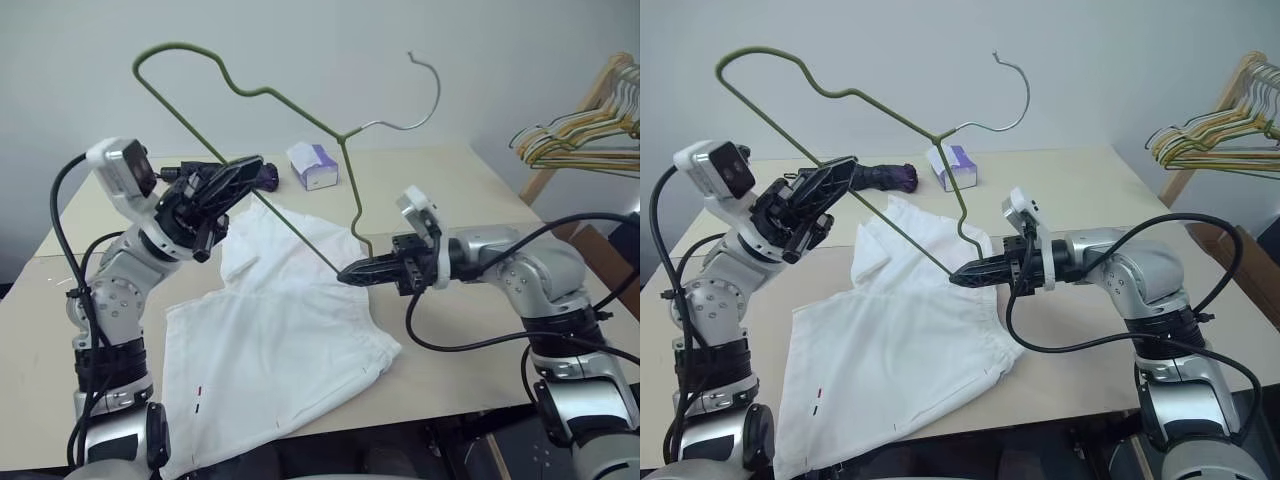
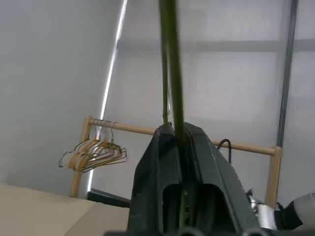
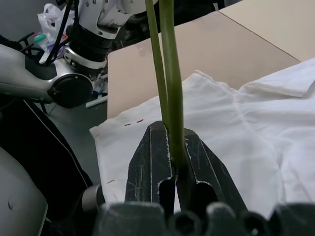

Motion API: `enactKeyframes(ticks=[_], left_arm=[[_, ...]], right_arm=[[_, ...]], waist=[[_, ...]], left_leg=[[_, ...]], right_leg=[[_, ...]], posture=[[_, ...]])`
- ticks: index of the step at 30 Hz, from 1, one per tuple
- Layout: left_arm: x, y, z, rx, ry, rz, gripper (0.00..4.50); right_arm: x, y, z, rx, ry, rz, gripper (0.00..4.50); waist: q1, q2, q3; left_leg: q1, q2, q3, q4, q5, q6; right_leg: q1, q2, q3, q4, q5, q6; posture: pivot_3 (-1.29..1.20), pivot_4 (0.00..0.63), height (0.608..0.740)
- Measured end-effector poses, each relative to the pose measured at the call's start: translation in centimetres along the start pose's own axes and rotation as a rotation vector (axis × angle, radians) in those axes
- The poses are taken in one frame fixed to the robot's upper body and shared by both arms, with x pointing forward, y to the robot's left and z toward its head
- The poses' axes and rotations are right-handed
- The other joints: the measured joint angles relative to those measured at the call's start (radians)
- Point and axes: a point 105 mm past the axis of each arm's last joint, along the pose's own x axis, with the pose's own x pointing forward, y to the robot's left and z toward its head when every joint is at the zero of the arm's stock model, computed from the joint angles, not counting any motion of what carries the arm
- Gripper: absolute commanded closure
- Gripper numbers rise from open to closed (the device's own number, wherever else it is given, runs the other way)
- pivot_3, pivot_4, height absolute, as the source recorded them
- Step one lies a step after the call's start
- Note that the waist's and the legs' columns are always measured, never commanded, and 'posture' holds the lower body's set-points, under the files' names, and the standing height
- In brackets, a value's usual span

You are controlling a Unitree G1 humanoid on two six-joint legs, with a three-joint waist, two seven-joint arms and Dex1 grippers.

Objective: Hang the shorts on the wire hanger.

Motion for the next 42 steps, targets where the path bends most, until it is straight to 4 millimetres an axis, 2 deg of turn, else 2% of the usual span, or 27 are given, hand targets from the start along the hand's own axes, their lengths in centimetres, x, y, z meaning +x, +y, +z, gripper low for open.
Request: enactKeyframes(ticks=[3,7,9,10,11,13,17,19,21,23,25,29,32,36,42], left_arm=[[-0.1,0.4,-2.2,-0.032,0.071,0.038,2.47],[-0.7,1.3,-3.0,-0.023,0.136,0.114,1.19],[-1.8,1.8,-4.0,-0.008,0.214,0.172,0.54],[-3.1,2.4,-5.0,0.006,0.299,0.233,0.18],[-4.3,2.9,-5.8,0.008,0.36,0.282,0.04],[-6.4,3.5,-7.1,0.023,0.479,0.364,0.04],[-8.3,3.9,-8.7,0.123,0.716,0.393,0.04],[-8.7,3.7,-9.0,0.154,0.782,0.375,0.04],[-8.1,3.1,-9.5,0.171,0.802,0.31,0.04],[-7.9,2.6,-9.8,0.191,0.84,0.262,0.04],[-8.0,2.6,-10.0,0.204,0.87,0.244,0.04],[-7.7,2.2,-10.4,0.208,0.89,0.198,0.04],[-7.5,2.0,-10.4,0.21,0.889,0.182,0.04],[-7.3,1.8,-10.3,0.219,0.89,0.167,0.04],[-7.5,1.8,-10.5,0.213,0.895,0.173,0.04]], right_arm=[[0.1,-0.4,0.3,0.001,-0.027,-0.033,4.5],[-1.3,-0.7,1.9,-0.003,-0.112,-0.107,4.5],[-2.3,-0.6,1.8,0.028,-0.128,-0.144,4.5],[-3.6,-0.6,1.1,0.075,-0.12,-0.19,4.5],[-4.6,-0.7,0.3,0.115,-0.105,-0.232,4.5],[-6.7,-0.4,-1.8,0.217,-0.058,-0.306,4.5],[-10.9,2.3,-8.7,0.499,0.131,-0.435,4.5],[-11.8,3.3,-10.7,0.608,0.172,-0.453,4.5],[-12.6,4.5,-11.5,0.683,0.192,-0.434,4.5],[-14.3,5.7,-12.2,0.795,0.207,-0.425,4.5],[-15.6,6.0,-12.9,0.872,0.21,-0.439,4.5],[-16.8,6.3,-15.9,0.985,0.266,-0.452,4.5],[-16.8,6.3,-17.0,1.013,0.301,-0.438,4.5],[-16.6,5.4,-16.2,0.97,0.31,-0.419,4.5],[-15.4,4.7,-16.1,0.93,0.313,-0.367,4.5]], waist=[[0.002,0.0,0.0],[0.001,0.0,0.0],[0.0,0.0,0.0],[0.001,0.0,0.0],[0.002,0.0,0.0],[0.006,0.0,0.0],[0.023,0.0,0.0],[0.017,0.001,0.001],[0.01,0.003,0.001],[0.004,0.003,0.001],[-0.004,0.003,0.001],[-0.009,0.002,0.001],[-0.008,0.003,0.002],[-0.006,0.003,0.002],[0.004,0.003,0.002]], left_leg=[[-0.001,0.0,0.0,0.0,0.0,0.0],[-0.001,0.0,0.0,0.0,0.0,0.0],[-0.001,0.0,0.0,-0.001,0.0,0.0],[-0.001,0.0,0.0,-0.001,0.0,0.0],[-0.001,0.0,0.0,-0.002,0.0,0.0],[-0.001,0.0,0.0,-0.002,0.0,0.0],[-0.002,0.001,0.001,-0.002,-0.001,0.0],[-0.001,0.001,0.002,-0.002,-0.001,0.0],[0.0,0.001,0.001,-0.001,0.0,0.0],[0.002,0.001,0.001,-0.001,0.0,0.0],[0.002,0.001,0.001,-0.001,-0.001,0.0],[0.001,0.001,0.002,-0.001,-0.001,0.001],[0.001,0.001,0.002,-0.001,-0.001,0.001],[0.002,0.001,0.002,-0.001,-0.001,0.001],[0.0,0.001,0.001,-0.001,-0.001,0.001]], right_leg=[[-0.001,0.0,0.0,0.0,0.0,0.0],[-0.001,0.0,0.0,0.0,0.0,0.0],[-0.001,0.0,0.0,0.0,0.0,0.0],[-0.001,0.0,0.0,-0.001,0.0,0.0],[-0.001,0.0,0.0,-0.001,0.0,0.0],[-0.002,0.0,0.0,-0.001,0.0,0.0],[-0.002,0.0,-0.001,-0.002,-0.001,-0.001],[-0.002,0.0,0.001,-0.001,-0.001,-0.001],[-0.001,0.0,0.001,-0.001,-0.001,-0.002],[0.0,0.0,0.002,-0.001,-0.003,-0.003],[0.0,0.0,0.002,-0.001,-0.003,-0.003],[-0.001,0.001,0.003,-0.001,-0.002,0.0],[-0.002,0.001,0.003,-0.001,-0.002,0.0],[-0.001,0.001,0.003,-0.001,-0.005,0.005],[-0.002,0.001,0.003,-0.001,-0.002,0.0]], posture=[[0.01,0.0,0.74],[0.0,0.0,0.74],[0.0,0.0,0.74],[0.0,0.0,0.74],[-0.01,0.0,0.74],[-0.01,0.0,0.74],[-0.03,0.0,0.74],[-0.03,0.0,0.74],[-0.04,0.0,0.74],[-0.04,0.0,0.74],[-0.04,0.0,0.74],[-0.03,0.0,0.74],[-0.02,0.0,0.74],[-0.01,0.0,0.74],[0.0,0.0,0.74]])
